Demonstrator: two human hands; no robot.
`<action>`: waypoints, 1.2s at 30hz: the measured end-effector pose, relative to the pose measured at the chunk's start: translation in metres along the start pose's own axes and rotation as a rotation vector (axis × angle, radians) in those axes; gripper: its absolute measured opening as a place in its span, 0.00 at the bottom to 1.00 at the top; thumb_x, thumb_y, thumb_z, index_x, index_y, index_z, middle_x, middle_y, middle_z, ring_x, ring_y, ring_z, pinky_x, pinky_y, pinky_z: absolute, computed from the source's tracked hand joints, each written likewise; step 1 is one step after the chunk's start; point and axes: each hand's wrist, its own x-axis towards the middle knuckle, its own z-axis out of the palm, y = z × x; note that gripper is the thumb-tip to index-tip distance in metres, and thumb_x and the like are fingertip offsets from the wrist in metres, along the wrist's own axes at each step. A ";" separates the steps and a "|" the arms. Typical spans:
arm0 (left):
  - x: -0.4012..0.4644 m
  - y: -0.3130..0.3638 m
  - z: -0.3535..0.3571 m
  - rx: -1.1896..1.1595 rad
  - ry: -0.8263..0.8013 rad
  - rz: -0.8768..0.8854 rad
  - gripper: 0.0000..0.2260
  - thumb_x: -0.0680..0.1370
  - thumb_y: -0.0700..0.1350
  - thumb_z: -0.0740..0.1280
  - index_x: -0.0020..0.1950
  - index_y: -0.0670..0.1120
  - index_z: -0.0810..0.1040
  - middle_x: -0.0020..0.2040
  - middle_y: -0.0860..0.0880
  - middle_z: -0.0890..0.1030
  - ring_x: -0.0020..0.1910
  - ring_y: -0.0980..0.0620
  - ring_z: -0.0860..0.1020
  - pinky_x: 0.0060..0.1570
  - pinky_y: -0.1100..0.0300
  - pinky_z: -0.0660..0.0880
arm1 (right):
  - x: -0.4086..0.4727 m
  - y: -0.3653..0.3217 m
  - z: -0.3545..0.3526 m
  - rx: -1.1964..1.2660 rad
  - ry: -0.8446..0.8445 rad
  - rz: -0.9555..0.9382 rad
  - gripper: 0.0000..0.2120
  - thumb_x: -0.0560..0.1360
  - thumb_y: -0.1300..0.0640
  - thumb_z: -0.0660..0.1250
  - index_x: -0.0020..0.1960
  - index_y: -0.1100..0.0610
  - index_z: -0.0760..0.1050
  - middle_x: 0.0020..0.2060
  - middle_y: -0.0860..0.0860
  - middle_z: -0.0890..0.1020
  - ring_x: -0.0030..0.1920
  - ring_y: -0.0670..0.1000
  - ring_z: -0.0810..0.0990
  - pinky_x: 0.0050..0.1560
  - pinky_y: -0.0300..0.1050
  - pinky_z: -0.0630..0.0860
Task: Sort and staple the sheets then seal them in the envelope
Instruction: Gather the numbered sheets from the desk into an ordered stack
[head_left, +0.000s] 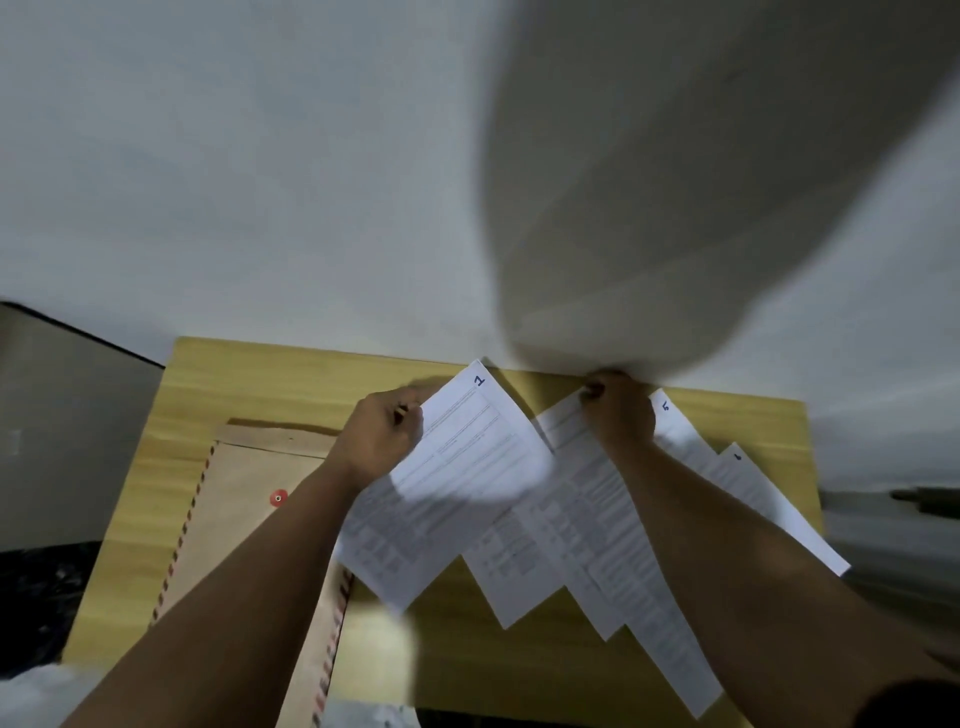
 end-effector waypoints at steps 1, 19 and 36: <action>-0.001 0.001 -0.001 -0.006 -0.012 0.009 0.16 0.83 0.42 0.59 0.62 0.51 0.85 0.30 0.54 0.73 0.28 0.55 0.66 0.32 0.64 0.65 | 0.000 0.000 0.000 0.003 -0.001 -0.006 0.13 0.76 0.57 0.65 0.57 0.50 0.83 0.58 0.52 0.83 0.57 0.60 0.82 0.52 0.51 0.78; -0.025 0.021 0.002 -0.073 -0.020 0.025 0.23 0.84 0.37 0.58 0.68 0.60 0.82 0.28 0.54 0.69 0.28 0.52 0.65 0.33 0.64 0.65 | -0.002 0.006 0.006 0.023 -0.034 0.022 0.07 0.79 0.52 0.65 0.53 0.52 0.81 0.55 0.55 0.83 0.57 0.61 0.81 0.58 0.58 0.77; -0.154 0.089 -0.044 0.148 0.214 0.215 0.09 0.81 0.41 0.66 0.44 0.52 0.80 0.39 0.53 0.84 0.35 0.58 0.78 0.41 0.59 0.75 | -0.135 -0.105 -0.137 0.068 0.207 -0.659 0.06 0.77 0.51 0.71 0.47 0.50 0.86 0.47 0.49 0.80 0.49 0.54 0.79 0.52 0.55 0.77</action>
